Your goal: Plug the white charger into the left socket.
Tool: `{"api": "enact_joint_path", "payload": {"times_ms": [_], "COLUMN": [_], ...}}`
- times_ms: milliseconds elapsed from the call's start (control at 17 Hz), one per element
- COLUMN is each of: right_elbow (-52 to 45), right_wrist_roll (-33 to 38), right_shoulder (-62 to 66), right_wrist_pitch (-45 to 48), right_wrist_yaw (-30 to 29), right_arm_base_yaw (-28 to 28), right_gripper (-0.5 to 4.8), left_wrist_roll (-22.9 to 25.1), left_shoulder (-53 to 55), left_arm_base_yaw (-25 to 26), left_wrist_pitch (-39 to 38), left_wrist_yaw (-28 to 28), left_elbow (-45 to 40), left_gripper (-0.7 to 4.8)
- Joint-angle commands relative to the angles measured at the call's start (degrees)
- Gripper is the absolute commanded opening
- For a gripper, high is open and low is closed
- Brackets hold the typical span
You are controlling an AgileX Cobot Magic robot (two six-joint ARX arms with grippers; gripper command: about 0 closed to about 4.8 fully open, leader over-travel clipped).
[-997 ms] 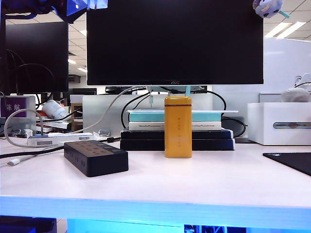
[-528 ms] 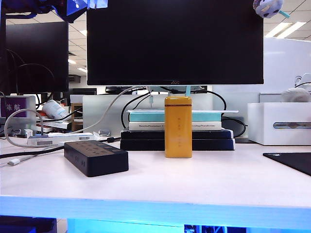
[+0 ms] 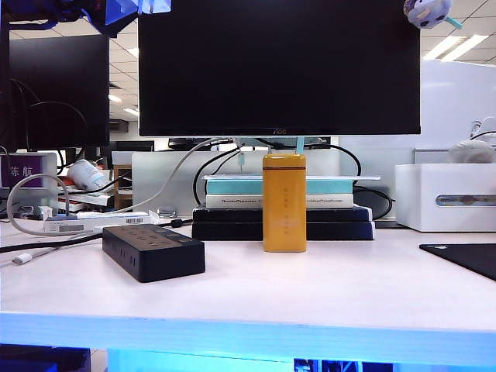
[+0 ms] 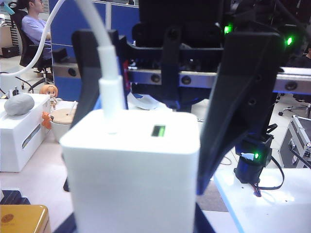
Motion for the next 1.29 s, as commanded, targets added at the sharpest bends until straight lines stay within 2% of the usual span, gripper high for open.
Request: {"api": "enact_joint_path", "payload": {"times_ms": [59, 762, 880, 997, 1056, 1114, 1173, 1290], "right_elbow": [0.31, 0.35, 0.35, 0.35, 0.35, 0.35, 0.35, 0.35], "right_wrist_roll": [0.96, 0.92, 0.94, 0.96, 0.94, 0.98, 0.98, 0.98], "right_shoulder": [-0.2, -1.25, -1.25, -1.22, -1.22, -1.22, -1.22, -1.22], "right_wrist_pitch": [1.4, 1.44, 1.44, 1.42, 1.42, 1.4, 1.33, 1.36], "right_wrist_yaw": [-0.5, -0.04, -0.04, -0.07, -0.07, -0.07, -0.09, -2.21], "right_arm_base_yaw": [-0.02, -0.07, -0.07, -0.04, -0.02, -0.02, -0.02, -0.02], "right_gripper": [2.41, 2.41, 2.41, 2.41, 2.41, 2.41, 2.41, 2.41], "left_wrist_roll": [-0.13, -0.15, -0.17, -0.2, -0.2, -1.44, -1.95, -1.95], "left_shoulder": [-0.37, -0.37, -0.37, -0.37, -0.37, -0.37, -0.37, -0.37], "left_arm_base_yaw": [0.35, 0.39, 0.39, 0.39, 0.39, 0.39, 0.39, 0.44], "left_wrist_pitch": [1.11, 2.03, 2.01, 2.01, 2.01, 1.68, 1.53, 1.4], "left_wrist_yaw": [-0.13, -0.63, -3.04, -2.99, -3.1, -5.77, -7.63, -8.31], "left_elbow": [0.33, 0.33, 0.31, 0.33, 0.33, 0.31, 0.31, 0.33], "left_gripper": [0.88, 0.92, 0.81, 0.81, 1.29, 3.83, 4.79, 4.79]}}
